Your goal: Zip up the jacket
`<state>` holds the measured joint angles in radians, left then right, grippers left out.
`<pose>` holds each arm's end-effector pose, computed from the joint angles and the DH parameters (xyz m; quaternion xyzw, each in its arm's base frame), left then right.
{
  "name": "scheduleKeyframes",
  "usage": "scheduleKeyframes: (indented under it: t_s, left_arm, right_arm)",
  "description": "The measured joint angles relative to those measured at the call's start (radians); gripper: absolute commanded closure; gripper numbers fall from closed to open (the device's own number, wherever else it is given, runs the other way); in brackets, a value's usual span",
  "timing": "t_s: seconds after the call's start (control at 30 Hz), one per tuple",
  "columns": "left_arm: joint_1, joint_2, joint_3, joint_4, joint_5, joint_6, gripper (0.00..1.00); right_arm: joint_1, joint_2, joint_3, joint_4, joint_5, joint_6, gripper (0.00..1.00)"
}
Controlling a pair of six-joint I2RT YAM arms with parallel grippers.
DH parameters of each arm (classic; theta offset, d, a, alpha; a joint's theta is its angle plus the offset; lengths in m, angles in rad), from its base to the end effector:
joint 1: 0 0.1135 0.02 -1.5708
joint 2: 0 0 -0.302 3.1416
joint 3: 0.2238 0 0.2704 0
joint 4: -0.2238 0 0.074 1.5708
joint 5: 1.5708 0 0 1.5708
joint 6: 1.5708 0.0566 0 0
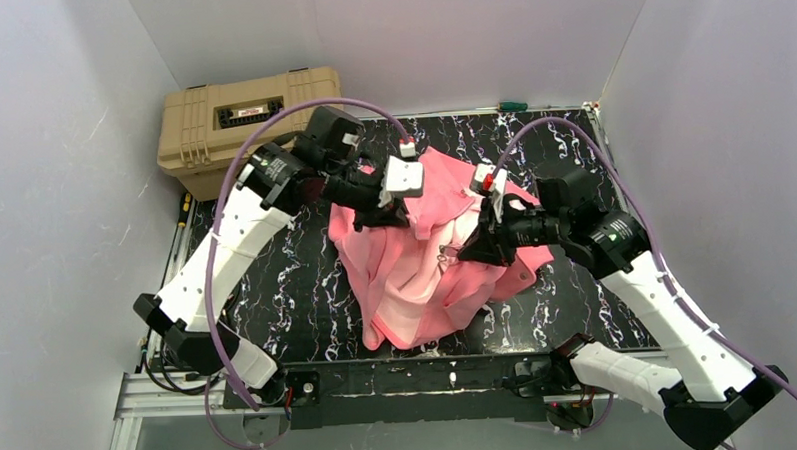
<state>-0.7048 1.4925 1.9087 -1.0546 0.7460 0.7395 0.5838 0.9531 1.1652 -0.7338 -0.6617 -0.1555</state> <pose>0.2083 -0.2276 0.5072 0.6728 0.5159 -0.3182 0.4242 0.1419 0.1354 0.4147 -0.4474 0.7045 0.3754 0.4031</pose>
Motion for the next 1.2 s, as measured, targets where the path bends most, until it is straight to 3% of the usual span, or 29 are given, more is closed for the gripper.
scheduleKeyframes:
  t_s: [0.17,0.37,0.7,1.2]
  left_arm:
    - [-0.029,0.018,-0.031,-0.04,-0.014,0.03,1.0]
    - [-0.03,0.017,-0.038,-0.015,-0.038,-0.037,1.0]
    - [-0.03,-0.051,-0.243,0.141,-0.076,-0.209,1.0]
    - [-0.031,-0.129,-0.314,0.27,-0.1,-0.332,1.0]
  right_arm:
    - [0.071,0.077,0.07,-0.047,0.038,-0.014,0.99]
    - [0.19,0.136,0.099,-0.085,0.129,-0.029,0.99]
    - [0.196,0.051,0.039,0.019,0.183,0.012,0.99]
    - [0.196,-0.049,-0.124,0.216,0.158,0.097,0.99]
